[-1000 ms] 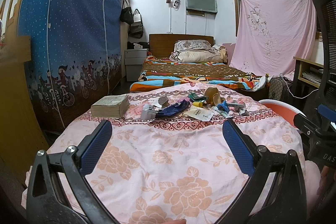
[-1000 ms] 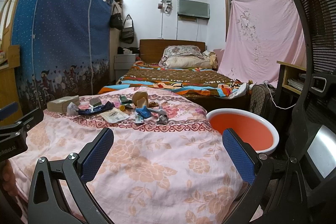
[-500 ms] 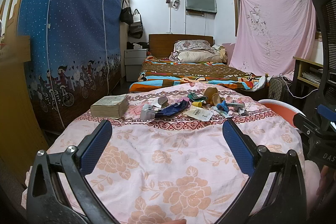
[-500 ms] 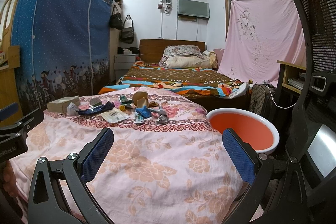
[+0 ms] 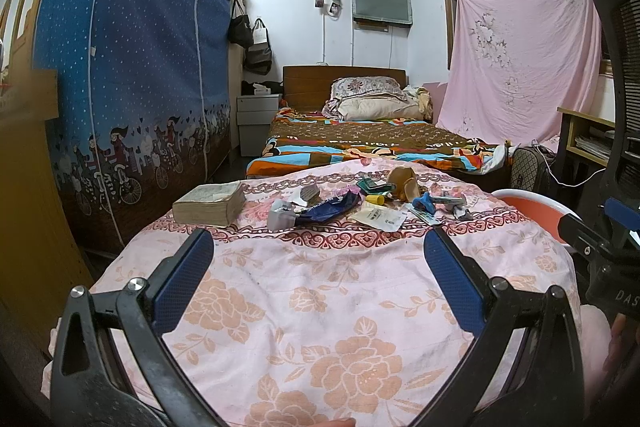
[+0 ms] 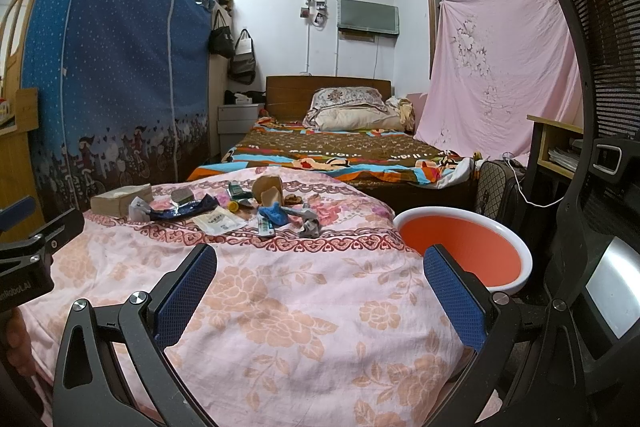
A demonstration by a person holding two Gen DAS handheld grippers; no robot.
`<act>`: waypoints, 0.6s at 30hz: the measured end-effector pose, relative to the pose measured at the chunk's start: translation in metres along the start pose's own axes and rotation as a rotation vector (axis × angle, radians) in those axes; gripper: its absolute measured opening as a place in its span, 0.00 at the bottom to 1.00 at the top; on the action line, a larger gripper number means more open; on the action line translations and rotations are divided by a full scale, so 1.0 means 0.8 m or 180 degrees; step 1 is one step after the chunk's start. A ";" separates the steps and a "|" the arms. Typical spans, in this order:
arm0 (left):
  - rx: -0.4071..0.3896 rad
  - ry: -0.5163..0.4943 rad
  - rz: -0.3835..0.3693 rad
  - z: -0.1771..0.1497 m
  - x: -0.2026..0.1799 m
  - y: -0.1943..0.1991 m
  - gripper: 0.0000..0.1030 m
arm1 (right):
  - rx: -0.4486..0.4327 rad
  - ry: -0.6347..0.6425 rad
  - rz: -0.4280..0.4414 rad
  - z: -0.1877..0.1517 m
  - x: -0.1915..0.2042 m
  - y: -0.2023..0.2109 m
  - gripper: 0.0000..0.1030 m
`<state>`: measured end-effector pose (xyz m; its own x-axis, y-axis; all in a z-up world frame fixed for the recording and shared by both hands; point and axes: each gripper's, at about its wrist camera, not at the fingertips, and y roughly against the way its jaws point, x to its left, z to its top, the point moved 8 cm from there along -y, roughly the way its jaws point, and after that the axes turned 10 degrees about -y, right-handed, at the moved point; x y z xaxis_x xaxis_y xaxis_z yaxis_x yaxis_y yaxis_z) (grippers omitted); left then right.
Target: Collect trash
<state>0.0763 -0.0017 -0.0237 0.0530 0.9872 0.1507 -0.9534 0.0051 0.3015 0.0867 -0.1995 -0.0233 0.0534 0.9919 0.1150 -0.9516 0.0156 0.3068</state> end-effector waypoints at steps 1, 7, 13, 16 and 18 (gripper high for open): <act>0.0001 0.0001 0.0000 0.000 0.000 0.000 0.89 | 0.0001 0.0000 0.0000 0.000 0.000 0.000 1.00; 0.0001 -0.0001 -0.0003 0.000 0.000 0.000 0.89 | 0.0002 -0.0004 0.0002 0.000 0.000 -0.001 1.00; 0.0000 -0.0003 -0.0001 0.000 0.000 0.000 0.89 | -0.0001 -0.0005 0.0002 0.000 0.000 -0.001 1.00; -0.0002 -0.0003 -0.0002 0.000 0.000 0.000 0.89 | 0.0000 -0.0007 0.0001 0.000 0.000 -0.001 1.00; -0.0001 -0.0002 -0.0001 0.000 0.000 0.000 0.89 | 0.0002 -0.0007 0.0002 0.000 0.000 -0.001 1.00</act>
<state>0.0762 -0.0017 -0.0237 0.0536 0.9870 0.1513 -0.9535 0.0056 0.3013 0.0874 -0.1998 -0.0233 0.0535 0.9917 0.1172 -0.9515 0.0150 0.3074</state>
